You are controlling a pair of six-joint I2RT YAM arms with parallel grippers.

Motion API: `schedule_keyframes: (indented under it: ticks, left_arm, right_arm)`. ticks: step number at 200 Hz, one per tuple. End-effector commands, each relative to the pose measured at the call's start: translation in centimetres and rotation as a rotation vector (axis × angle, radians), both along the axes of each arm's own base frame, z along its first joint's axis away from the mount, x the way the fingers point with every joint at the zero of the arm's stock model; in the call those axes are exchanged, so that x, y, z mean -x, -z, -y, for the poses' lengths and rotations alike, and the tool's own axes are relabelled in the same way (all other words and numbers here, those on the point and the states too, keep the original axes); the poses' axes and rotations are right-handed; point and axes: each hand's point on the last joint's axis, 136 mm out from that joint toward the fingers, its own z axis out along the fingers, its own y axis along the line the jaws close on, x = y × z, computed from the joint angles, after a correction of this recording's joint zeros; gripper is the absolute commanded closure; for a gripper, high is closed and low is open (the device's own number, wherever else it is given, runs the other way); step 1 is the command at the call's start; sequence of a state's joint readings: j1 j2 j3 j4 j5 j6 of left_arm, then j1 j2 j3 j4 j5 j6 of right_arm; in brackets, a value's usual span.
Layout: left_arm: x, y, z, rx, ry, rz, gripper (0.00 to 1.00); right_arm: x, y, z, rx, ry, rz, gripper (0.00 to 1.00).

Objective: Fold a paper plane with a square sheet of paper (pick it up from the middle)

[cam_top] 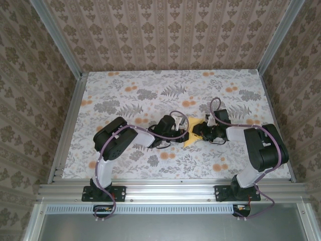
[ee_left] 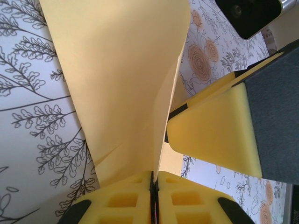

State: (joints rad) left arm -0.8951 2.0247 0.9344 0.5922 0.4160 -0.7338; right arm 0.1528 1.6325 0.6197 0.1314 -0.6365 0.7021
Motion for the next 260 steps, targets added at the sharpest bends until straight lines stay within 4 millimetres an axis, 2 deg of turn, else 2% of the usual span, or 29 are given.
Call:
schedule_keyframes:
  ticks: [1,90,151,177,229,260]
  left_arm:
    - [0.2,0.8,-0.2,0.001,0.002,-0.035,0.87]
    - [0.2,-1.0,0.4,0.044,0.026,-0.038,0.82]
    - [0.5,-0.2,1.0,0.040,0.057,-0.068,0.82]
    - [0.3,-1.0,0.4,0.031,0.038,-0.047,0.80]
    - [0.3,-3.0,-1.4,0.022,0.000,-0.008,0.65]
    - [0.4,-3.9,-3.1,0.013,-0.053,0.017,0.62]
  right_arm:
    - [0.4,0.9,0.2,0.015,-0.016,-0.018,0.62]
    - [1.5,3.8,2.3,0.164,0.033,-0.157,0.59]
    - [1.7,4.2,2.6,0.182,0.045,-0.180,0.59]
    - [1.9,4.3,2.9,0.200,0.048,-0.194,0.59]
    - [2.3,4.9,3.7,0.282,0.055,-0.236,0.59]
    - [2.3,5.1,3.8,0.333,0.055,-0.256,0.58]
